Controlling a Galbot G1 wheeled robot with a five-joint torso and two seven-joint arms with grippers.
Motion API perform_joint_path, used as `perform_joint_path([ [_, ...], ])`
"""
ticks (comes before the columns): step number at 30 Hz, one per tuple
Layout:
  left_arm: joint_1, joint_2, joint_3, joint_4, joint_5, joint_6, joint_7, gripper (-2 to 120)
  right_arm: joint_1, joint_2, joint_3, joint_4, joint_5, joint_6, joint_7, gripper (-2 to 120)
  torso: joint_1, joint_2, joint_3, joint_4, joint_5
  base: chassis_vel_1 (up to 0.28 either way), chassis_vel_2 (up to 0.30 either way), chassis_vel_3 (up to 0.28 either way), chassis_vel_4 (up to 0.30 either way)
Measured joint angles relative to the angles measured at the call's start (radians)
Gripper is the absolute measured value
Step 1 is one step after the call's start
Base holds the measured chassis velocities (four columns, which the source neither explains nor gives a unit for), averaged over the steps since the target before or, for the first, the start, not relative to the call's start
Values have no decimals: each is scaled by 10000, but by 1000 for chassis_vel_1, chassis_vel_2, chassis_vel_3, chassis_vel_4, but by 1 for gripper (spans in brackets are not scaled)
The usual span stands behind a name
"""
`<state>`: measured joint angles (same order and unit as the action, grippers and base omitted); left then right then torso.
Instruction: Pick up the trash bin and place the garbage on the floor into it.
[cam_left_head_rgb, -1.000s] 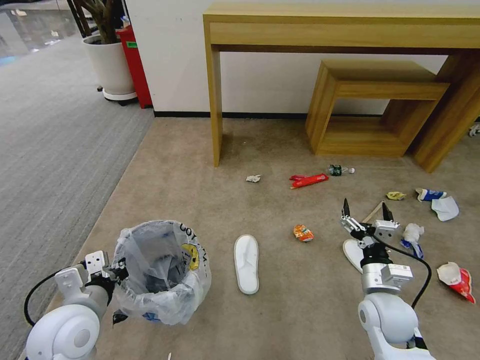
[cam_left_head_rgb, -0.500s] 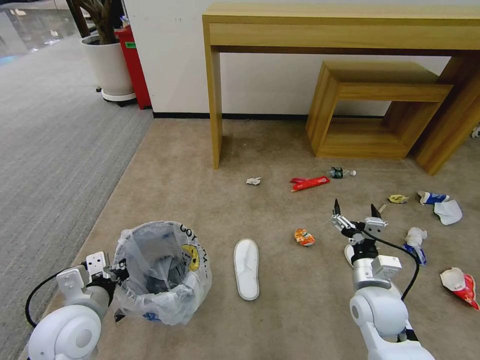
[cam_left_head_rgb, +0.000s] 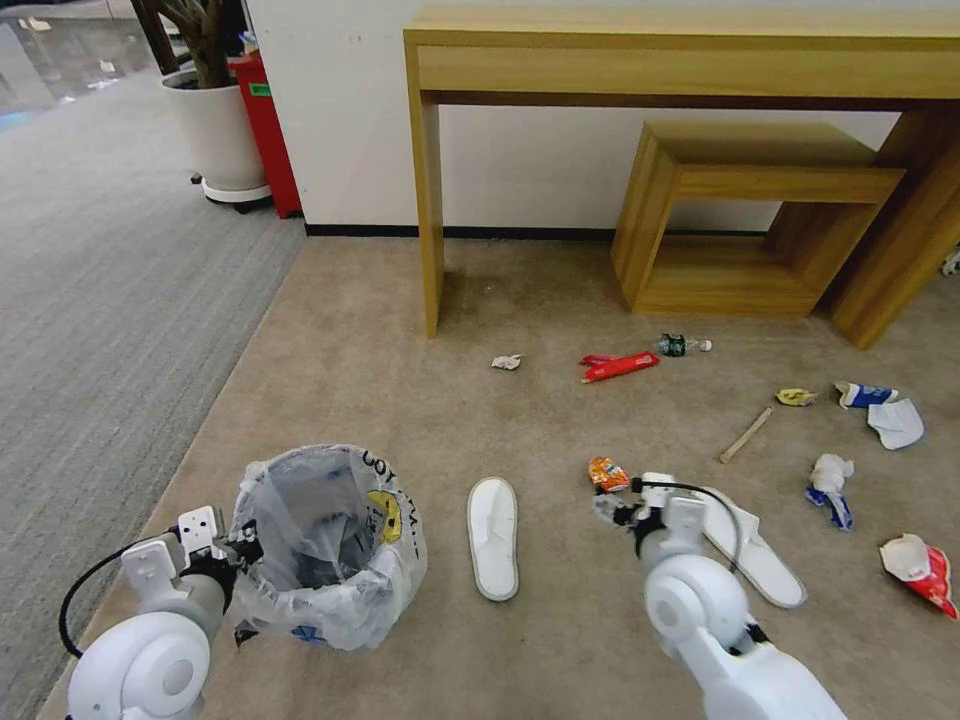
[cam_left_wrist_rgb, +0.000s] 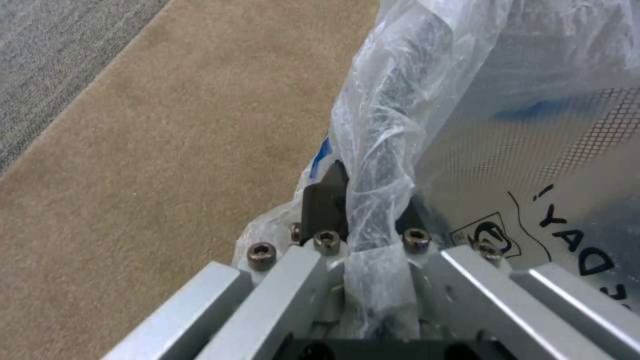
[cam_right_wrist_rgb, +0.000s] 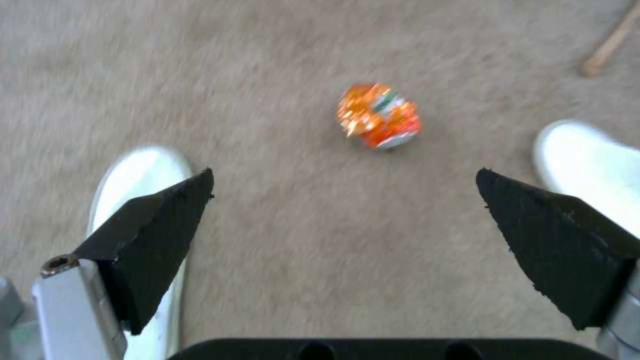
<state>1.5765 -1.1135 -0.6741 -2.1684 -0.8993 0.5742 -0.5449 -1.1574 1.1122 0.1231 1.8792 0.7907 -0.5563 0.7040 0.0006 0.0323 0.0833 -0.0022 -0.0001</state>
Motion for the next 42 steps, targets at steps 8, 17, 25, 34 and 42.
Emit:
perform_joint_path([
  [8,-48,-180,-3,171,59,-68,19,1,1212,185,-2244,-1372,140,384,198,100,0,0,0,-2,-3,0,0,0,0],
  [17,-44,-334,-105,335,131,-195,45,1,2329,1491,-3886,-3714,-347,885,139,100,0,0,0,-1,0,0,0,0,0],
  [25,-10,-405,-130,367,157,-358,123,1,3254,2249,-4554,-5483,-771,1537,-107,100,0,0,0,-1,-2,0,0,0,0],
  [34,-6,-471,-126,390,177,-491,199,1,4081,2875,-4975,-7007,-1077,1908,-175,100,0,0,1,-1,0,0,0,0,0],
  [42,35,-487,-164,356,179,-552,224,1,4312,3196,-5132,-8042,-1392,2198,-303,100,0,0,0,-1,0,0,0,0,0],
])
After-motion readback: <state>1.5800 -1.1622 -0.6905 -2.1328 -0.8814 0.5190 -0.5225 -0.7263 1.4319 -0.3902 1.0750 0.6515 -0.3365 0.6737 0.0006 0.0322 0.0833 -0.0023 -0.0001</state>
